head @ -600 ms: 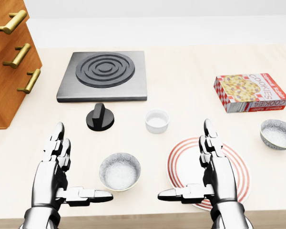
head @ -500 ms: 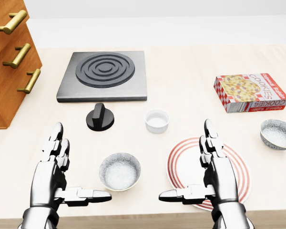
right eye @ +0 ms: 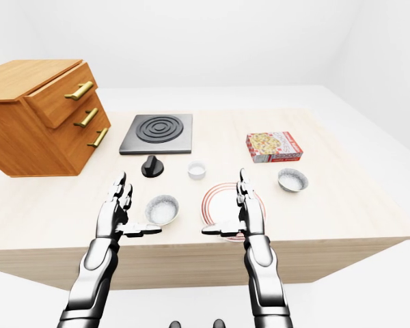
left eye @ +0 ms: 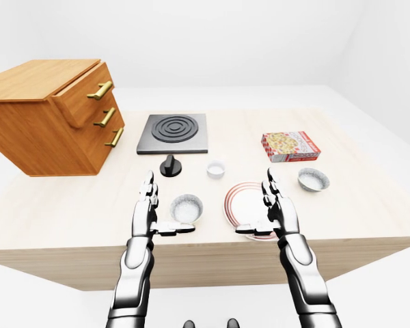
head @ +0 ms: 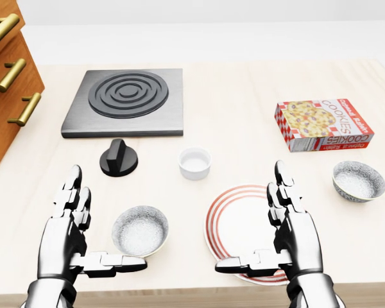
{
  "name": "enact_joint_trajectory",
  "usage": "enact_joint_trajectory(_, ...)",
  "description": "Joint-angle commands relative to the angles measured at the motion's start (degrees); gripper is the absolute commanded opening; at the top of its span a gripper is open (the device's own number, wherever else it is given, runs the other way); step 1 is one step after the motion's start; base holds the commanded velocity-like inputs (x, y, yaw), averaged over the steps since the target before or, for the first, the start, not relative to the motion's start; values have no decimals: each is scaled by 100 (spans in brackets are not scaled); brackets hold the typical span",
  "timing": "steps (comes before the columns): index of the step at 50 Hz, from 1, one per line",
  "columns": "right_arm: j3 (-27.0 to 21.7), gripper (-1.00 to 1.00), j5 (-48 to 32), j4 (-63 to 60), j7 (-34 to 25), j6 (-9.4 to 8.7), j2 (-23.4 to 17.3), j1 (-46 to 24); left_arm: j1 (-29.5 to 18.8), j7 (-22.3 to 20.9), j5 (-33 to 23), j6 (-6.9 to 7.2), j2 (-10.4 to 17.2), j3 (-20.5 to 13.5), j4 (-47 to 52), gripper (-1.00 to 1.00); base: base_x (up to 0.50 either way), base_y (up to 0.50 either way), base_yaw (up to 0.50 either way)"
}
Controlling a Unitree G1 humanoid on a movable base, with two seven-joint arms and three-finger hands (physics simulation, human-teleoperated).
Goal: Pick the akita bowl next to the plate and place it on the plate.
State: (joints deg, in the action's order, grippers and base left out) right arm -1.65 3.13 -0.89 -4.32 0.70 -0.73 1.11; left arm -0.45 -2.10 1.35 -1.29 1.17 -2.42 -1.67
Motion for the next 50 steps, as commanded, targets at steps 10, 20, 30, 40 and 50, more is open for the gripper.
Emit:
enact_joint_trajectory(10, -15, 100, 88, -126, -60, -128, -9, 27, 13, -1, 23, -47, -5, -3, -30, 100, 0, -37, 0)
enact_joint_trajectory(20, -16, 100, 69, -63, -58, -88, -11, 13, 28, 6, 28, 18, -8, 2, 48, 100, 0, -36, 0)
enact_joint_trajectory(30, -73, 100, -90, 226, 153, -88, -28, -165, 7, 21, 60, 112, -9, -7, 99, 100, 0, -13, 0)
enact_joint_trajectory(40, -82, 100, -61, 170, 189, -237, -41, -177, -2, 21, 107, 137, -7, -20, 73, 100, 0, 0, 0)
enact_joint_trajectory(50, -15, 100, -93, -58, 71, -292, -35, -85, -28, 18, 144, 131, 1, -35, 9, 100, 0, 0, 0)
